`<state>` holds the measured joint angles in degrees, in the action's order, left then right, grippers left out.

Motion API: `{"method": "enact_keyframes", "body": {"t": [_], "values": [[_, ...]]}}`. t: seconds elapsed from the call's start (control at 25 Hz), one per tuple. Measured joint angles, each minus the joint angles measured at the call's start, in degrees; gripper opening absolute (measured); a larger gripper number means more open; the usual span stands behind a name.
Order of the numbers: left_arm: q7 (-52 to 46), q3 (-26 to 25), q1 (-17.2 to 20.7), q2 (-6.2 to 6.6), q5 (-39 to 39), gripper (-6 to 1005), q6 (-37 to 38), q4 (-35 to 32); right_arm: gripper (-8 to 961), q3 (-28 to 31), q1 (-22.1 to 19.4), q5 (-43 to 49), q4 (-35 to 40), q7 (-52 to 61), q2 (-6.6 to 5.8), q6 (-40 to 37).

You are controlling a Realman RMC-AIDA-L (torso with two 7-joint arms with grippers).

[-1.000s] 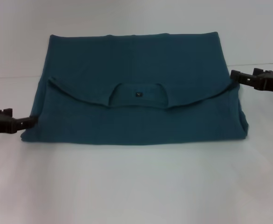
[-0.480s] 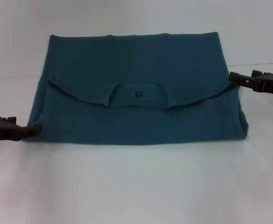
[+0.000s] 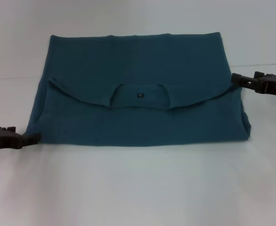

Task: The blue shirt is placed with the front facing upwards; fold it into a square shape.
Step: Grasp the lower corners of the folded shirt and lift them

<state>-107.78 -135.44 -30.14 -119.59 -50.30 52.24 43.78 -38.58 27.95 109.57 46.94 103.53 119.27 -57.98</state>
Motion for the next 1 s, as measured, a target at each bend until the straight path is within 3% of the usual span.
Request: {"method": "enact_keyframes", "body": {"t": [0.2,0.64,1.0], "values": [[0.34,0.14,-0.06,-0.04,0.03,830,-0.99,-0.75,944,0.0,0.25,0.31,0.0,0.0,0.07,0.16],[0.44,0.26,-1.31,0.27,0.11,709,-3.52,-3.48,945,0.0,0.34,0.38,0.0,0.01,0.08,0.15],[0.49,0.27,-1.41,0.25,0.12,691,-3.64,-4.2,945,0.0,0.26,0.38,-0.05,0.09,0.07,0.16]]}}
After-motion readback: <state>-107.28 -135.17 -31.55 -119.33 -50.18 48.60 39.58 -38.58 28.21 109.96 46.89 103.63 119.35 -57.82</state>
